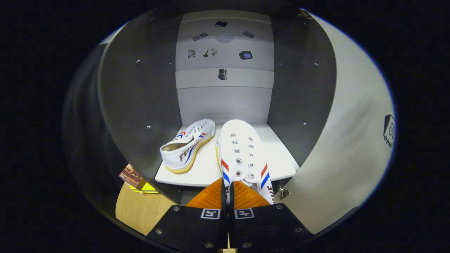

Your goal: Open the shoe cabinet door, grab the shoes and put them into the shoe cabinet, then close the shoe cabinet door.

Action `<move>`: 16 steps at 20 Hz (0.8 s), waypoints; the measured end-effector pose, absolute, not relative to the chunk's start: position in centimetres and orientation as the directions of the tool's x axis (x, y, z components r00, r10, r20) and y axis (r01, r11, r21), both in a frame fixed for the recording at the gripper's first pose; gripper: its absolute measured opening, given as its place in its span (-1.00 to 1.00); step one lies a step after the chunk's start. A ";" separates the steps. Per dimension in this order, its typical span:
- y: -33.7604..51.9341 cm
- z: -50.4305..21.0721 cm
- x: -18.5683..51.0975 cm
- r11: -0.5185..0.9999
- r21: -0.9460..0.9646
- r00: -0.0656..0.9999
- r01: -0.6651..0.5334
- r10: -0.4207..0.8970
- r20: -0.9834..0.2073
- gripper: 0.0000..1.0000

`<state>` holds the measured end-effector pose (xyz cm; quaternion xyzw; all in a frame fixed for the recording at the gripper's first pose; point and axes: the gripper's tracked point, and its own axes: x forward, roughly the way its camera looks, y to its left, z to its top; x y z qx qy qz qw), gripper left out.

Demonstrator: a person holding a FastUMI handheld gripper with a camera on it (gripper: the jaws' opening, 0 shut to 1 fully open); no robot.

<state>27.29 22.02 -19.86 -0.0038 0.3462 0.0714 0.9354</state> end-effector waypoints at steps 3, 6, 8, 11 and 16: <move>21.8 -20.4 31.8 0.994 0.045 0.747 -0.101 0.106 -0.656 -0.99; 21.9 -21.8 35.7 0.995 0.006 0.742 -0.095 0.075 -0.666 -0.99; 22.2 -22.9 37.4 0.996 -0.004 0.731 -0.087 0.061 -0.679 -0.99; 22.4 -24.2 38.8 0.998 -0.018 0.731 -0.068 0.037 -0.682 -0.93; 22.0 -20.3 38.3 0.990 -0.111 0.825 -0.083 0.005 -0.566 -0.34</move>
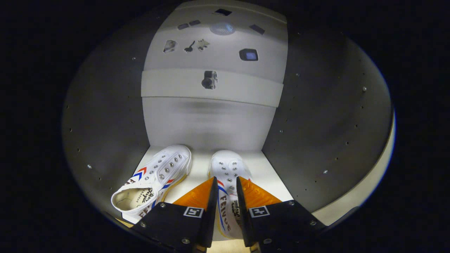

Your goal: Open the shoe cabinet door, grab the shoes and put them into the shoe cabinet, then close the shoe cabinet door.

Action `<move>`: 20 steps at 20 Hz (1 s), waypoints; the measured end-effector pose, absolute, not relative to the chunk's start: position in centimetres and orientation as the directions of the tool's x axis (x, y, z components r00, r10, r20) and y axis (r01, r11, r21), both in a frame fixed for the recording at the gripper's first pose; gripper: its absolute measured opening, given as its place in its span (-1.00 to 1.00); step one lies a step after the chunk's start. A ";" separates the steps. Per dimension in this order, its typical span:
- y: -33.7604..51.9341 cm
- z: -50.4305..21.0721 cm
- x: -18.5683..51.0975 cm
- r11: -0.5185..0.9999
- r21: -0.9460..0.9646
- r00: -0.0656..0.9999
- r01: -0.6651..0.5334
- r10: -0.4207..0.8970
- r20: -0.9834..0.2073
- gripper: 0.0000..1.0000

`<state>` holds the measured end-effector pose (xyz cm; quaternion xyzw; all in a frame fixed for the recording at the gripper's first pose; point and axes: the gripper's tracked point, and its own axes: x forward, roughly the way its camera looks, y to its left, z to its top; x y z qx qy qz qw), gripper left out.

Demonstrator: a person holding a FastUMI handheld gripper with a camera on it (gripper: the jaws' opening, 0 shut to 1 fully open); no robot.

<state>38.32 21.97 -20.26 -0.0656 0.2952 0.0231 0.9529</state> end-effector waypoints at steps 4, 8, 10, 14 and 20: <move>22.0 -16.5 32.1 0.989 -0.038 0.841 -0.140 0.099 -0.531 0.08; 20.8 -13.6 24.5 0.980 -0.014 0.855 -0.197 0.165 -0.491 0.43; 19.7 -12.2 21.0 0.980 0.005 0.861 -0.201 0.179 -0.477 0.57; 17.3 -10.4 14.1 0.984 0.050 0.867 -0.169 0.172 -0.468 0.71; 11.7 -4.8 5.9 0.982 0.079 0.911 -0.170 0.188 -0.368 0.78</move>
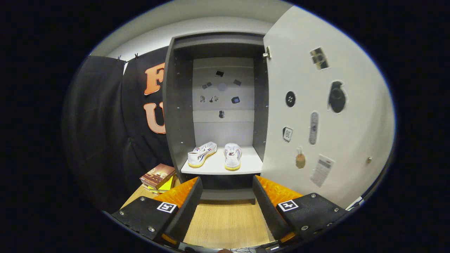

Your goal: Open the shoe cabinet door, grab the shoes and put them into the shoe cabinet, then close the shoe cabinet door.

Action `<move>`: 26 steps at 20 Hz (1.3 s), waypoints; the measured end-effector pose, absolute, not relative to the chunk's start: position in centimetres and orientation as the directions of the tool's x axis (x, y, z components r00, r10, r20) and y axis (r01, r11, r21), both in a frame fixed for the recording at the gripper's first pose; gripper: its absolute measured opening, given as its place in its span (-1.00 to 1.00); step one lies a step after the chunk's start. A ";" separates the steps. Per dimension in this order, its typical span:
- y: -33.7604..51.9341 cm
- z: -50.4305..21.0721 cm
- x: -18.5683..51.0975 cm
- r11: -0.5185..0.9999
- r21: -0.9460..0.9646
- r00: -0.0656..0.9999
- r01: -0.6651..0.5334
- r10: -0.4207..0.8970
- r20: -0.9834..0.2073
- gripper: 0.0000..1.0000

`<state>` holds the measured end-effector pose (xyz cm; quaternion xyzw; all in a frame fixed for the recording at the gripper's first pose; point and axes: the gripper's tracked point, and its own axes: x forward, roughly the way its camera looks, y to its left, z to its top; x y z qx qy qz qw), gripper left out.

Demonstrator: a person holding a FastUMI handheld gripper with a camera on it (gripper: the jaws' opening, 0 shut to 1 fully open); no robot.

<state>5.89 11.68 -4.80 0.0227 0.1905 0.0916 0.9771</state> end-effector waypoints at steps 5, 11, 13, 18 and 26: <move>2.6 -1.2 -0.2 0.995 0.067 0.947 -0.068 0.085 -0.310 0.78; -8.3 -1.6 -2.5 0.992 -0.030 0.949 0.125 -0.129 -0.288 0.78; -11.1 -2.2 -1.7 0.984 -0.055 0.944 0.171 -0.180 -0.277 0.78; -13.9 -5.4 2.6 0.980 -0.066 0.938 0.188 -0.199 -0.285 0.78; -12.5 -7.1 4.9 0.990 -0.067 0.947 0.127 -0.141 -0.288 0.65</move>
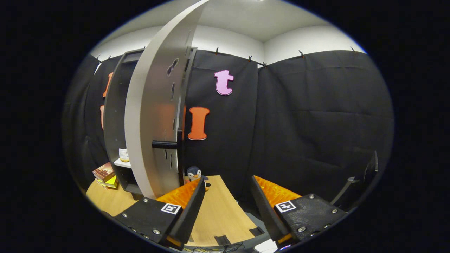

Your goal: Open the shoe cabinet door, grab the shoes and put them into the shoe cabinet, then close the shoe cabinet door.

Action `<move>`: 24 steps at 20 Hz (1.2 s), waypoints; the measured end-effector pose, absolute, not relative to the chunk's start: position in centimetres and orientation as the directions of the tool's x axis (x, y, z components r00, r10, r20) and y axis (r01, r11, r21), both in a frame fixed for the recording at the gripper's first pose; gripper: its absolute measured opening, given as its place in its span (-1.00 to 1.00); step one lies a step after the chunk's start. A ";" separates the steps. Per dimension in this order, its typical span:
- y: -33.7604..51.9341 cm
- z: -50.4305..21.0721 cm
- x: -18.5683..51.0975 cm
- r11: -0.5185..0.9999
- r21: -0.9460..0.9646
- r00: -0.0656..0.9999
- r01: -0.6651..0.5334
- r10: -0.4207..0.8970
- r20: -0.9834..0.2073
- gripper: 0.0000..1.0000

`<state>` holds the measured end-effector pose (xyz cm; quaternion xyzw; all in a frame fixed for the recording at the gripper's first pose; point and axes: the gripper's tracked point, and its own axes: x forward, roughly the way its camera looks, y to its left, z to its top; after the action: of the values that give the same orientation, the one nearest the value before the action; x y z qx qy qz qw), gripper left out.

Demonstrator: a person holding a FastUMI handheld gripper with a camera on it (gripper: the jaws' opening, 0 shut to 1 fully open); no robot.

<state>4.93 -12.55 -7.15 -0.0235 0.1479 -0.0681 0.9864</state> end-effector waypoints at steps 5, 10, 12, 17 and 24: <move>-9.3 -7.3 4.2 0.996 -0.039 0.952 0.079 -0.087 -0.293 0.54; -3.5 -6.9 3.5 0.999 -0.008 0.954 -0.046 0.042 -0.296 0.48; -0.6 -6.8 3.6 0.995 0.013 0.952 -0.099 0.098 -0.290 0.48; 6.8 -7.3 5.5 0.968 0.092 0.925 -0.232 0.249 -0.288 0.52; 20.2 -7.9 10.5 0.889 0.158 0.845 -0.430 0.457 -0.276 0.63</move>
<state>10.54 20.24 -7.91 0.0448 0.1547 0.2311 0.9595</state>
